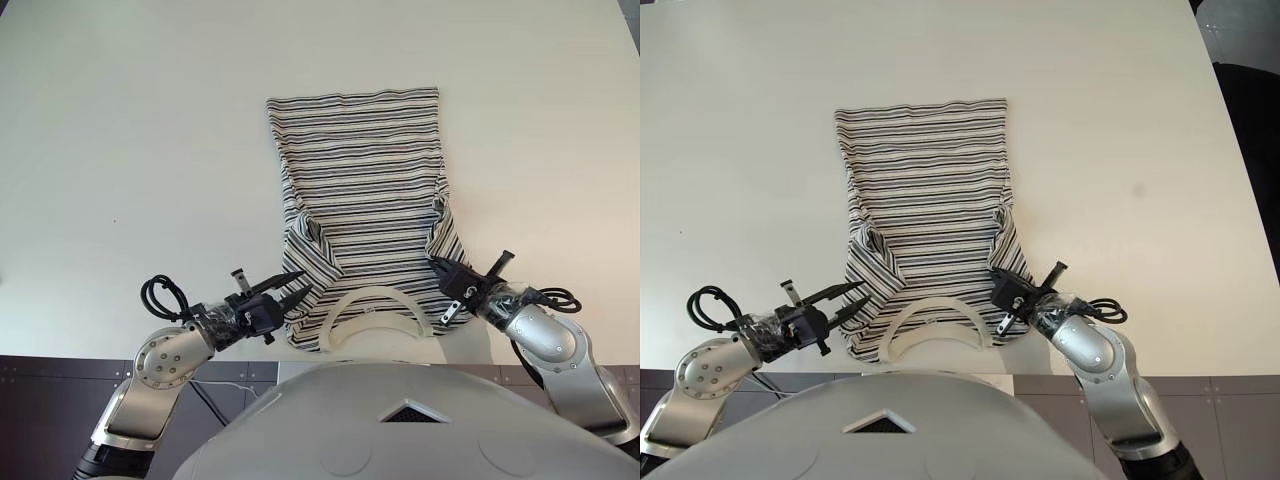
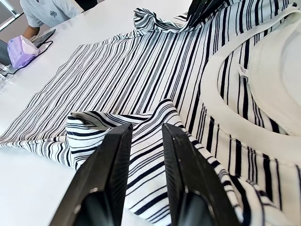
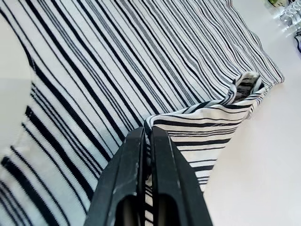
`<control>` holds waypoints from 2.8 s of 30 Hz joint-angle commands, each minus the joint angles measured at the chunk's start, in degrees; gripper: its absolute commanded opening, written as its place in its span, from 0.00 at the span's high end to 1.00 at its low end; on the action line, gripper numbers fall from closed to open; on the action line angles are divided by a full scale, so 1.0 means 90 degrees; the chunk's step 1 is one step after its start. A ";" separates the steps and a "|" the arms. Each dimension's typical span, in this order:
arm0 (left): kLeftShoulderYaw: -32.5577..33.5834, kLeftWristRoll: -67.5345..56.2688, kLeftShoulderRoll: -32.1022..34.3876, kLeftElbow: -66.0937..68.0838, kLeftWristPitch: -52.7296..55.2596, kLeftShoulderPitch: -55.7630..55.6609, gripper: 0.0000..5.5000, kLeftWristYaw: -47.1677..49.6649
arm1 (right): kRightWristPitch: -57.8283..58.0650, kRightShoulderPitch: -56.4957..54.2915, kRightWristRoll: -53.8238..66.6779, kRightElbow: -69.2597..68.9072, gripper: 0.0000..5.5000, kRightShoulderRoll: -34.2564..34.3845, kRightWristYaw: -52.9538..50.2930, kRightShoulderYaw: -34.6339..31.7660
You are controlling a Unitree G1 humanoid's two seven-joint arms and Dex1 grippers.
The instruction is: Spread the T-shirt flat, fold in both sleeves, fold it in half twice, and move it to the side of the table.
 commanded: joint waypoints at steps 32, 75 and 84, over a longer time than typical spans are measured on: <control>0.2025 0.3597 0.0843 0.2975 -0.6284 0.0204 0.52 0.0960 | -0.4411 0.1500 0.1145 0.1941 0.63 -0.0761 0.1591 -0.3806; -0.0659 0.4163 0.1692 0.3311 -0.4416 -0.1201 0.95 0.1523 | -0.5579 0.1442 -0.1018 0.2499 0.63 -0.1055 0.0069 -0.3654; -0.0500 0.4403 0.2270 0.3593 -0.4447 -0.1176 0.98 0.2094 | -0.5935 0.1608 -0.1729 0.1686 0.48 -0.1089 0.0144 -0.3012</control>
